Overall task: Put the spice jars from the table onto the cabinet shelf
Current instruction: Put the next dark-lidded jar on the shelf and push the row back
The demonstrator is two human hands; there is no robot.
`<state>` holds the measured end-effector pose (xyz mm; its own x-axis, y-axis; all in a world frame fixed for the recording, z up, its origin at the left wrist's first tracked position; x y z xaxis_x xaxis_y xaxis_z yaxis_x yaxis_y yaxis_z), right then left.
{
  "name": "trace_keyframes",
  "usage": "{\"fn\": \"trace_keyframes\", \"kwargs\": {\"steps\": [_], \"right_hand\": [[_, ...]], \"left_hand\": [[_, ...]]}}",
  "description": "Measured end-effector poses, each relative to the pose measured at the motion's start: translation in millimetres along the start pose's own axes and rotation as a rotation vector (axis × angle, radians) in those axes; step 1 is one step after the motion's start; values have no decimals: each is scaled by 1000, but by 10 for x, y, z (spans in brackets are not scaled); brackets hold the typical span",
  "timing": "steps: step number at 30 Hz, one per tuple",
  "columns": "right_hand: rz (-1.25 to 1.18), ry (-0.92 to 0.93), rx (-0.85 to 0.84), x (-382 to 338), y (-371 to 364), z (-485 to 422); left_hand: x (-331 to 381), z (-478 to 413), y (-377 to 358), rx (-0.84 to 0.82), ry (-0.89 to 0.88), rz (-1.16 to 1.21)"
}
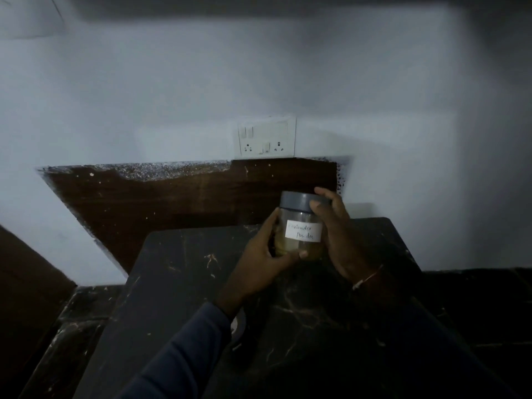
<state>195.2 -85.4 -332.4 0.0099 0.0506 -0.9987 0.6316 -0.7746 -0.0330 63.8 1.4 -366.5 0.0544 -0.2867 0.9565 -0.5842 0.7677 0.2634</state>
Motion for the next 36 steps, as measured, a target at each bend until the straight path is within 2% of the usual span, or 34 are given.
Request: {"fn": "trace_keyframes", "kwargs": {"steps": [6,11,15,19,22,25,27,29,31,36], "right_hand": [[126,289,-61,-1163,167,-311],[268,639,-101,-2490,210,-387],[300,859,-14,-3456,280,-532],[385,1001,165,-3960,306,-906],[537,939,213,-4010,319,-1322],[580,852,197,-3976,406,-1723],[600,800,168,-3989,443,-1949],[671,740,162,-4019,463,-2180],[753,682,185,-4048,470,-2400],[909,528,163,-4179,438,-2793]], "left_hand": [[1103,-555,349,58,-296,-109],[2243,-924,696,143,-569,-262],[3164,-1245,851,222,-831,-350],[3725,-1705,945,368,-911,-582],[3789,-1981,933,278,-801,-702],[3620,-2357,1003,130,-483,-1069],[3544,-2523,1080,59,-301,-1170],[3541,-2605,1080,-11,-158,-1059],[3539,-2703,1060,-12,-42,-880],[3509,-2947,1066,28,23,-806]]}}
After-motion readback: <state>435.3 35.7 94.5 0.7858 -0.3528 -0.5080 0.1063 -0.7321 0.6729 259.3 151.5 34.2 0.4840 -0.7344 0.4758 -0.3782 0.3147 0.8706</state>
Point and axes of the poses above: each hand's wrist, its own z-axis away from the middle knuckle, its own y-axis out of the back of the hand, x = y × z, the point moved 2 cm from there along -z, towards the middle knuckle, and after that the axes turned 5 degrees about x, right-handed, at the moved point
